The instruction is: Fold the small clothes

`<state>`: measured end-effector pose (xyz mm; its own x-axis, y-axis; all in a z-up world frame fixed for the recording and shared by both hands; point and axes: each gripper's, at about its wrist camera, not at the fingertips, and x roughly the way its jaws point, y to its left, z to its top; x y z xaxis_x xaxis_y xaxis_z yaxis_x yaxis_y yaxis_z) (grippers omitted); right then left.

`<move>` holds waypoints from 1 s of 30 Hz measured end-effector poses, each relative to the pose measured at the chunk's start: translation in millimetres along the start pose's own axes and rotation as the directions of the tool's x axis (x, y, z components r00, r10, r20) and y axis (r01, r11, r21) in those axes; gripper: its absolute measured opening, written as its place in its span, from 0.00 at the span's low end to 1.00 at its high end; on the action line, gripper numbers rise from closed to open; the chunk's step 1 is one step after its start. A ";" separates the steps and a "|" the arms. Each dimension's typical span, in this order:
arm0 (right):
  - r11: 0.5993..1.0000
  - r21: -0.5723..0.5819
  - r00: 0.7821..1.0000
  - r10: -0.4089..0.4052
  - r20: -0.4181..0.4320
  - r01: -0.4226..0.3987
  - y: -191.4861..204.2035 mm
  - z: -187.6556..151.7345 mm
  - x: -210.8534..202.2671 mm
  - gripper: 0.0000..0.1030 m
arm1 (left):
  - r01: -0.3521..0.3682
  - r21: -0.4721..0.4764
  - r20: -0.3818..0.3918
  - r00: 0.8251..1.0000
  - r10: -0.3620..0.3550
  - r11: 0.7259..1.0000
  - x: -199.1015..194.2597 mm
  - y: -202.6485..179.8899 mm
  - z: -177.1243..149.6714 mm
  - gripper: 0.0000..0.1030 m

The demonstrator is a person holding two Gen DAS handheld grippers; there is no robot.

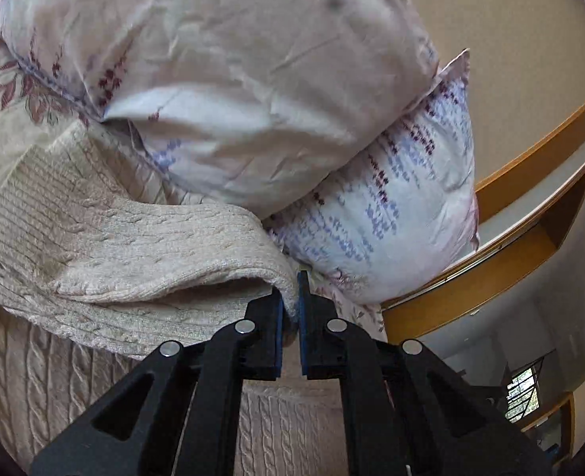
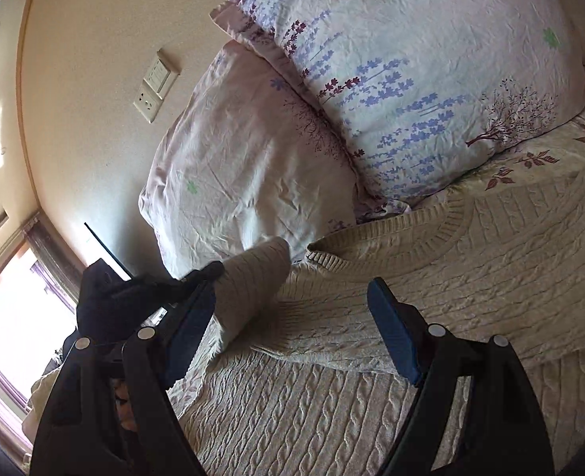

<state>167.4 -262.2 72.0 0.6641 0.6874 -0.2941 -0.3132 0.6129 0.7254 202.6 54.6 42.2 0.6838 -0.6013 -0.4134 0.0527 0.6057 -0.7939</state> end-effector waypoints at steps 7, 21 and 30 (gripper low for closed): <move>1.000 0.005 1.000 -0.006 -0.009 0.006 -1.5 1.8 0.2 0.78 | -0.055 -0.135 -0.093 0.995 0.043 0.989 18.9 34.4 -21.5 0.35; 1.000 0.017 1.000 -0.012 0.026 0.012 -3.4 5.0 -8.7 0.78 | -0.094 -0.497 0.110 0.979 0.170 0.863 -21.5 81.9 15.6 0.30; 0.993 -0.003 0.957 -0.114 0.265 0.119 1.2 16.5 -56.8 0.78 | -0.053 -0.152 0.115 0.991 0.071 0.987 18.8 -15.3 18.4 0.08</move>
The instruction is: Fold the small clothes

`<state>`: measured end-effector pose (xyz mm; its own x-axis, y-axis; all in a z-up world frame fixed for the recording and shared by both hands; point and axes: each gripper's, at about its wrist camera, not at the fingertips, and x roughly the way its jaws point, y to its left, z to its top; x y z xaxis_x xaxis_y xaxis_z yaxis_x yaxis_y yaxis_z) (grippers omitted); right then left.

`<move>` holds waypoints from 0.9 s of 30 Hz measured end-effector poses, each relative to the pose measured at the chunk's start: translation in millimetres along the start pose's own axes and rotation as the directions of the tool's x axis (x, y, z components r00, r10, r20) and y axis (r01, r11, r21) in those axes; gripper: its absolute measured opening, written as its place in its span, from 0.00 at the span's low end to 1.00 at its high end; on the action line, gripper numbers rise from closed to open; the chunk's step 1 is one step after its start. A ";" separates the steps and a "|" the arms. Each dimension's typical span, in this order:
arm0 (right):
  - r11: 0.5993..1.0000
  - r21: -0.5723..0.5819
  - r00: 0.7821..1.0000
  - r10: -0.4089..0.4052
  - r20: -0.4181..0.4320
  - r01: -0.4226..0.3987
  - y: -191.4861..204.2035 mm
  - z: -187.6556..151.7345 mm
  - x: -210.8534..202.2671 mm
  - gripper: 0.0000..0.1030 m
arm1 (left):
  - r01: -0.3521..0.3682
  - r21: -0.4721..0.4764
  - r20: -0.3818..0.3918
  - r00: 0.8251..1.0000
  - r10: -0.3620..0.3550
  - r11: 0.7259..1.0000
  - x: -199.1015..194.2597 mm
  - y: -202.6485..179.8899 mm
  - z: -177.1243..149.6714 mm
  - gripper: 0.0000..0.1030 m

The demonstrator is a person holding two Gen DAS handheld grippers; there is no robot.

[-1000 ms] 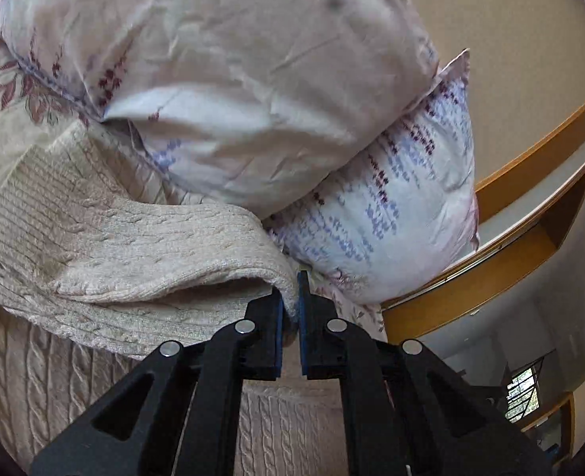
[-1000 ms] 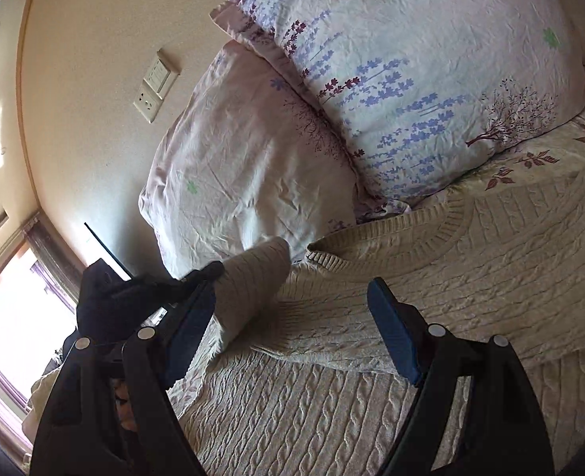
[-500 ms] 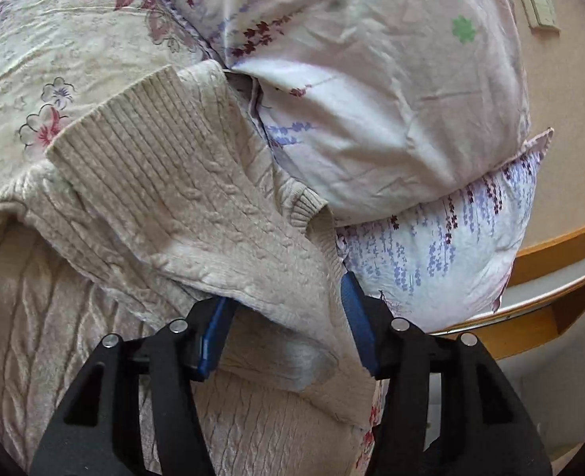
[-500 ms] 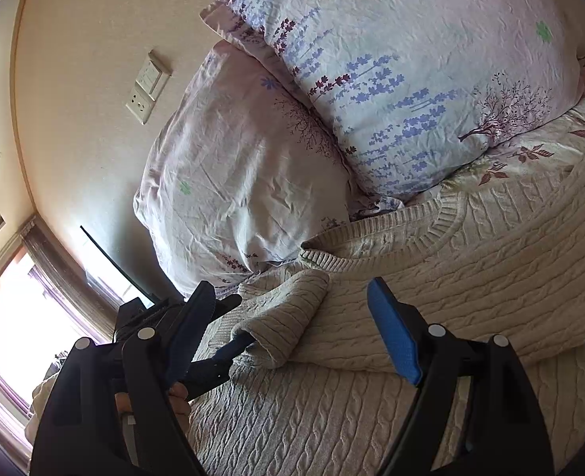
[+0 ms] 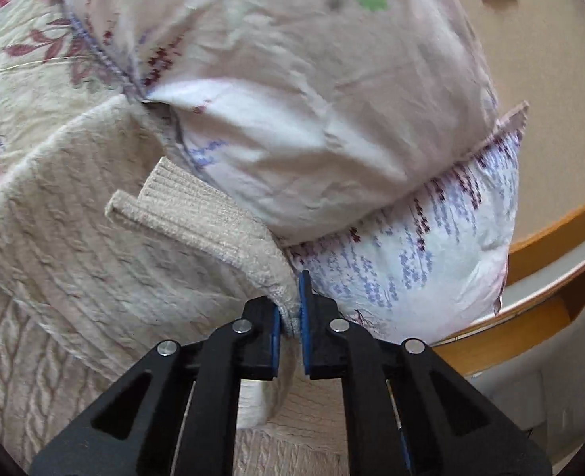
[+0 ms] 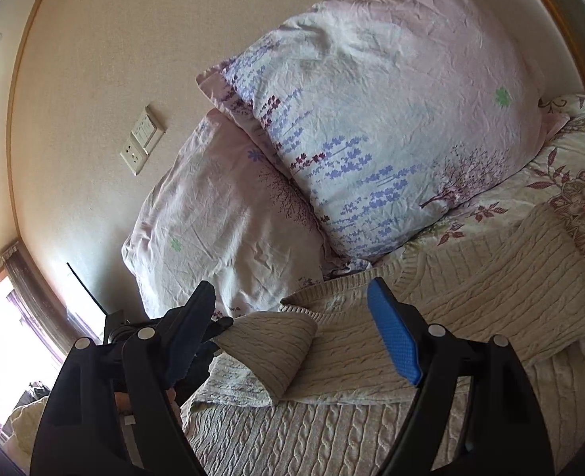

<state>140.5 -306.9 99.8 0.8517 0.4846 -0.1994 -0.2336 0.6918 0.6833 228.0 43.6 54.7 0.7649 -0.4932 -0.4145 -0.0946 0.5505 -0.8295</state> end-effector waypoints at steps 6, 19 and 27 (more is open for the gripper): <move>0.998 -0.004 0.976 -0.061 0.207 0.064 -4.7 12.6 -36.4 0.78 | 0.063 0.336 -0.199 0.980 0.006 0.940 67.0 -74.5 -68.2 0.08; 0.991 0.115 0.967 -0.100 0.234 0.074 -29.5 19.7 -42.7 0.79 | 0.062 0.570 -0.386 0.900 0.201 0.819 116.6 -74.5 -135.5 0.22; 0.981 0.151 0.971 -0.151 0.184 0.123 -45.2 20.0 -30.6 0.78 | 0.216 0.654 -0.451 0.881 0.144 0.725 87.2 -99.5 -154.4 0.77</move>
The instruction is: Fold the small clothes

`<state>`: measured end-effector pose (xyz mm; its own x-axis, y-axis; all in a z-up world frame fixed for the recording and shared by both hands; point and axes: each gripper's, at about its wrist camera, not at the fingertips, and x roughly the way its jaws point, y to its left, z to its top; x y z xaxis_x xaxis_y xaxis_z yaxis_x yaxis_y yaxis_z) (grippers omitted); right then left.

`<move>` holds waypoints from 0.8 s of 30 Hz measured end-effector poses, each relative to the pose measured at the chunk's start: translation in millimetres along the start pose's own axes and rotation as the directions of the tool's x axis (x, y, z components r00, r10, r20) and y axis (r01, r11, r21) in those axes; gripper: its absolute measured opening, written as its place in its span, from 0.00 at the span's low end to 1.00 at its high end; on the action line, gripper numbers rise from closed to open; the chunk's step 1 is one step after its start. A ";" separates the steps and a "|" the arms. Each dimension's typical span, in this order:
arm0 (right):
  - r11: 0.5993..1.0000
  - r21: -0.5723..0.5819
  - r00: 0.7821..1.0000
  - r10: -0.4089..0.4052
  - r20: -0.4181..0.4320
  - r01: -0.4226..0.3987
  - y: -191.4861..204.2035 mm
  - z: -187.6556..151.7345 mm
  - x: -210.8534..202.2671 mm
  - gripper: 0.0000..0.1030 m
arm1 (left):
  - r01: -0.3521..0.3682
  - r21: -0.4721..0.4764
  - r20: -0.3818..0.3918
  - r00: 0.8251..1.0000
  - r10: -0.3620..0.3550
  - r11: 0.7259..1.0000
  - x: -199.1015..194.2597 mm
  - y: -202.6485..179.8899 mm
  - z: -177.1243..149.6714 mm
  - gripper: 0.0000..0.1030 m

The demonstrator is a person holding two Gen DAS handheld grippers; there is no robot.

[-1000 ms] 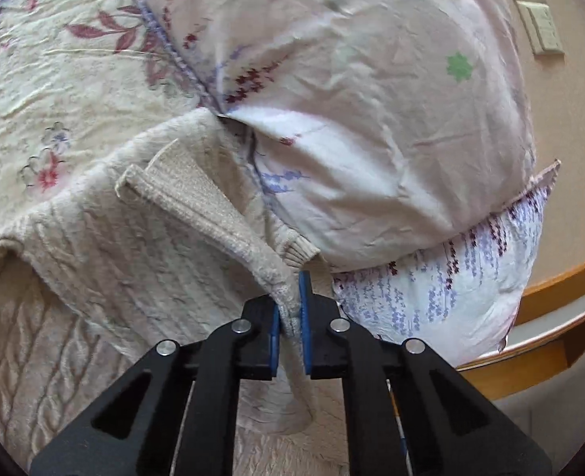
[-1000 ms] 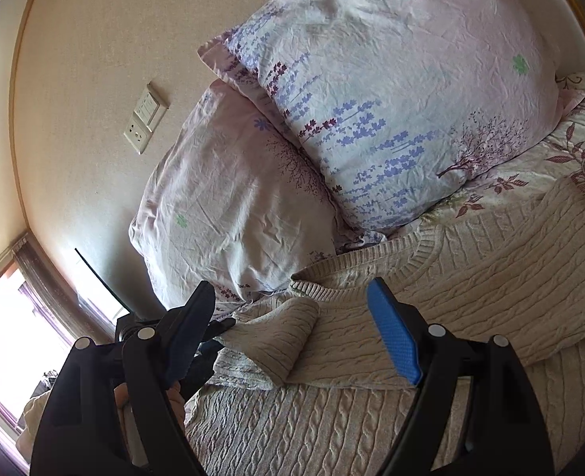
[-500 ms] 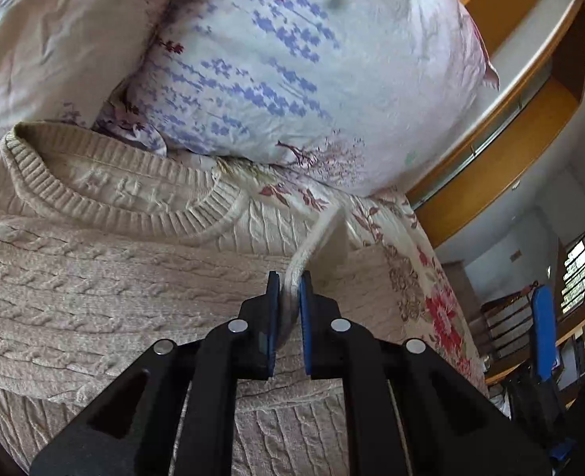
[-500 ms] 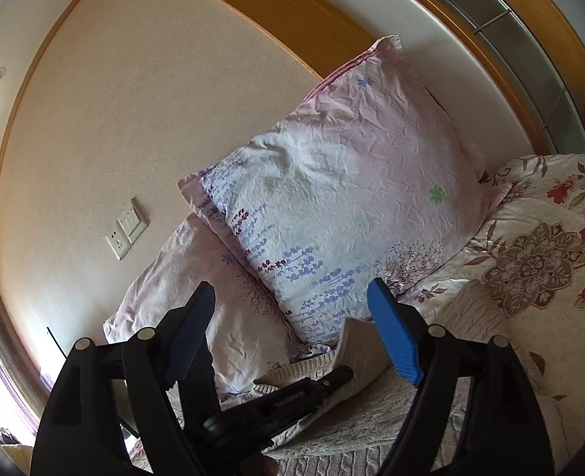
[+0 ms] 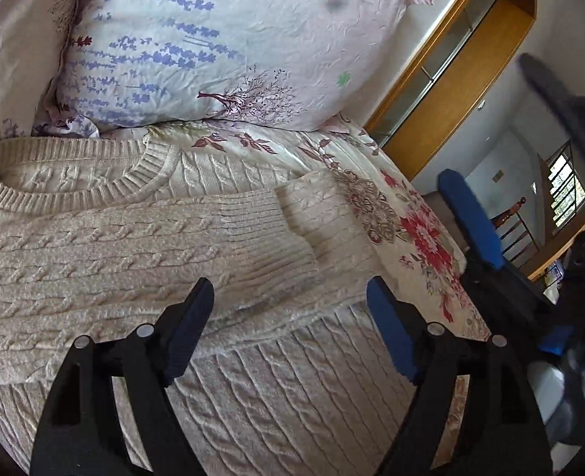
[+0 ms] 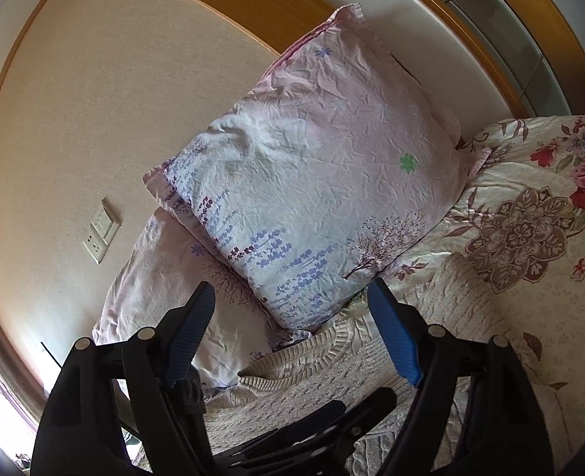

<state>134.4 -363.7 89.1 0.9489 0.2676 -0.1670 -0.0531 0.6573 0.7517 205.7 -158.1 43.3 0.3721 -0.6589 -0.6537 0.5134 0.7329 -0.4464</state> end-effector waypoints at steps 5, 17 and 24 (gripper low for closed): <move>1.000 -0.021 0.999 0.006 -0.045 -0.007 0.3 -3.4 9.4 0.78 | -0.080 -0.017 0.027 0.996 0.081 0.997 -76.0 33.8 -30.2 0.77; 0.969 -0.248 0.906 -0.114 -0.408 0.010 9.7 -12.6 -14.4 0.90 | -0.365 -0.255 0.151 0.900 0.409 0.896 -268.9 150.7 -178.6 0.77; 0.948 -0.264 0.825 -0.291 -0.484 0.180 -51.7 -17.0 -93.6 0.88 | -0.135 -0.352 0.187 0.960 0.211 0.926 -269.4 165.0 -215.7 0.70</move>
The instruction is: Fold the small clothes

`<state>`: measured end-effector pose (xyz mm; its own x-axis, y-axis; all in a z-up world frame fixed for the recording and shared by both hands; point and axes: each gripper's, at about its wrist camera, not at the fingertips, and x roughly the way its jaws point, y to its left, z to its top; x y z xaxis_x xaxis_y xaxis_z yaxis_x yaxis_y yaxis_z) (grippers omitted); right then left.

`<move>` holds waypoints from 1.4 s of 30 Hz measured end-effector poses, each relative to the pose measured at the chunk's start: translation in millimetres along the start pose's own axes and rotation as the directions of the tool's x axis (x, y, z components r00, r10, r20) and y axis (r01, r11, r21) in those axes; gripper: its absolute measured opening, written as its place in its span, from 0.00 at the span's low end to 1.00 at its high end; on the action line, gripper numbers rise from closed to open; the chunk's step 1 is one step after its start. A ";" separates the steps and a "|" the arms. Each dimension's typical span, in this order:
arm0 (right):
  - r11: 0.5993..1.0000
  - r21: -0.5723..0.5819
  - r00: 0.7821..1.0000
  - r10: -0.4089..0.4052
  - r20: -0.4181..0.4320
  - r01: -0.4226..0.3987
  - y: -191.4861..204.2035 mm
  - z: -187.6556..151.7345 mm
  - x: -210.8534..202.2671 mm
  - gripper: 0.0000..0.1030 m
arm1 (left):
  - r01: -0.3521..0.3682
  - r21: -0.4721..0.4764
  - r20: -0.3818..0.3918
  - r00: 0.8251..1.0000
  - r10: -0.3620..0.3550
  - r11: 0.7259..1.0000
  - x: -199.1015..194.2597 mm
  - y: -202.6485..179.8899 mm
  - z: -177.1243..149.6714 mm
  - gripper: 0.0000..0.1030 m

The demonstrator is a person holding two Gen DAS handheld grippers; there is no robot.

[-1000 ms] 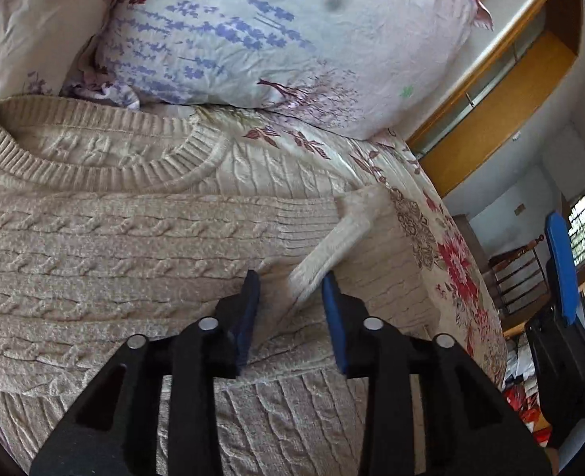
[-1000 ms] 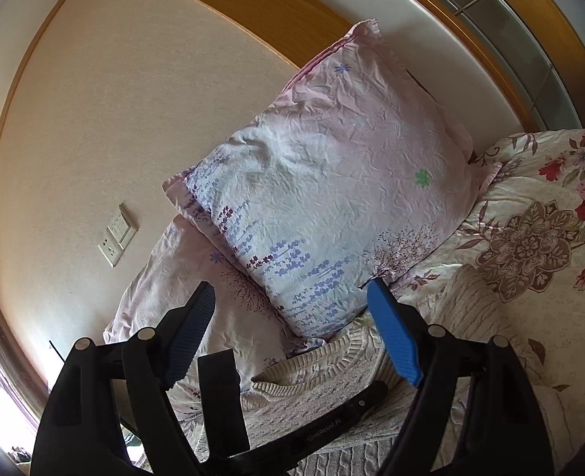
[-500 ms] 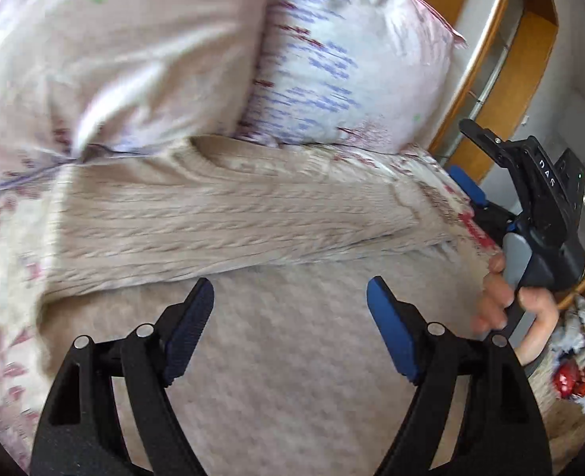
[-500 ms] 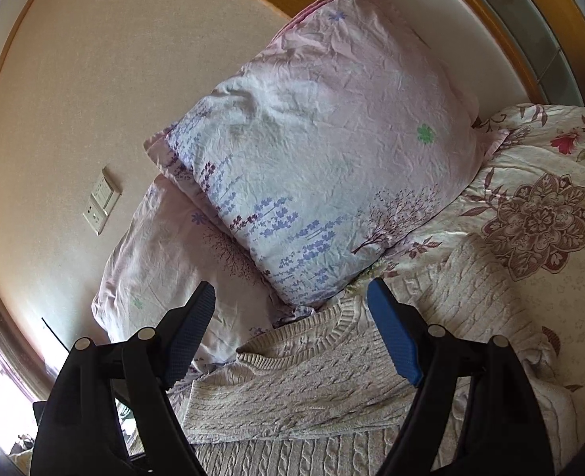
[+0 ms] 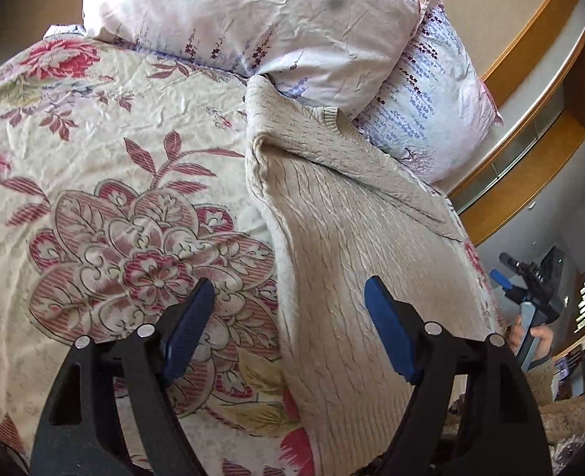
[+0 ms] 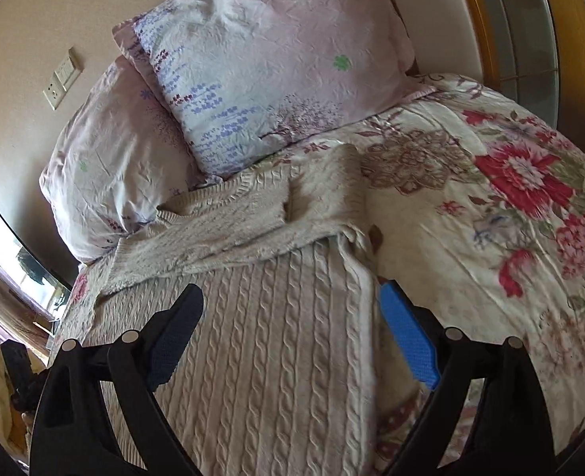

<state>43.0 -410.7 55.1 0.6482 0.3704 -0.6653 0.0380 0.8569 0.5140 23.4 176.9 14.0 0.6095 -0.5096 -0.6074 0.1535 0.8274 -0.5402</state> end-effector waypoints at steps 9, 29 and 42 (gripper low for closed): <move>0.979 0.116 0.973 0.183 -0.141 -0.167 -35.7 -66.5 -15.4 0.57 | 0.095 -0.004 -0.066 0.993 -0.095 0.995 11.8 -14.4 -19.4 0.48; 0.890 -0.027 0.873 0.440 -0.210 -0.455 -8.8 -103.7 -11.1 0.08 | 0.242 -0.110 -0.194 0.946 -0.259 0.964 19.3 -28.9 -52.8 0.07; 0.922 -0.368 0.946 0.217 0.242 -0.118 50.6 -27.5 -37.7 0.07 | 0.095 0.094 0.122 0.987 -0.106 0.991 1.1 -52.8 34.4 0.06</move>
<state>-0.4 -371.5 91.3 0.8051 0.4499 -0.3865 -0.3214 0.8786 0.3532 42.8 140.8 61.9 0.6798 -0.5621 -0.4711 0.2830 0.7937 -0.5385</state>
